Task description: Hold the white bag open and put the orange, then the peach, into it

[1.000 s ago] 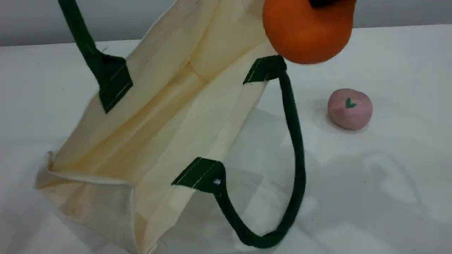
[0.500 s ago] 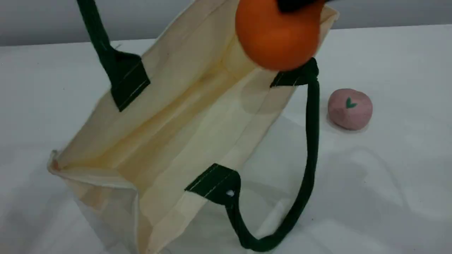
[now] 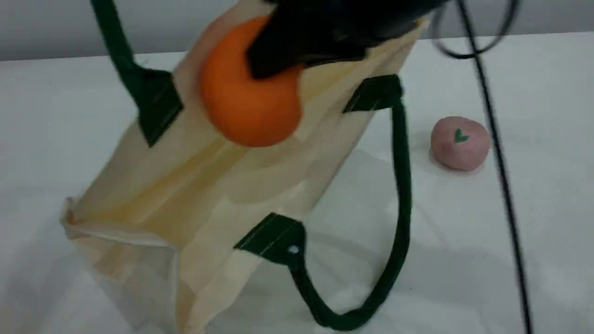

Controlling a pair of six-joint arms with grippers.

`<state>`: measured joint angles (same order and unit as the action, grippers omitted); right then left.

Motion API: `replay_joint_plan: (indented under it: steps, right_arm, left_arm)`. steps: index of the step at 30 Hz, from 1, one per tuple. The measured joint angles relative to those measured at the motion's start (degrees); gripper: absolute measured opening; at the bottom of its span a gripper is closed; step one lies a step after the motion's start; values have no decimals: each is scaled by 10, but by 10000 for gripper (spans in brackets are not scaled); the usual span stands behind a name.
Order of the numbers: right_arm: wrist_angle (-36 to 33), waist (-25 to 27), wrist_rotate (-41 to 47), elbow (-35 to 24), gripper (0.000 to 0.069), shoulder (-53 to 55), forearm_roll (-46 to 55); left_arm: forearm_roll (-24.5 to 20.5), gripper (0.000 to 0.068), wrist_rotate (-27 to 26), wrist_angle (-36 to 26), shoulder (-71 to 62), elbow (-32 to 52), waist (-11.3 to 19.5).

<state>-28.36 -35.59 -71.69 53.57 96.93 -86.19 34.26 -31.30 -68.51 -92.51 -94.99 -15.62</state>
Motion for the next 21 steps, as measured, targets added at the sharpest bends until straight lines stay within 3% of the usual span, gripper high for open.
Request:
replay_joint_plan:
  steps: [6,16,21]
  right_arm:
    - [19,-46,-19,54,43,82,1]
    - [12,-45,-19,116,43,151,-1]
    - [50,-45,-24,123,43,173,-4]
  left_arm:
    - [-1,58,0,-5,2,0,0]
    - [23,58,0,-5,2,-1,0]
    - [20,58,0,-3,8,-1,0]
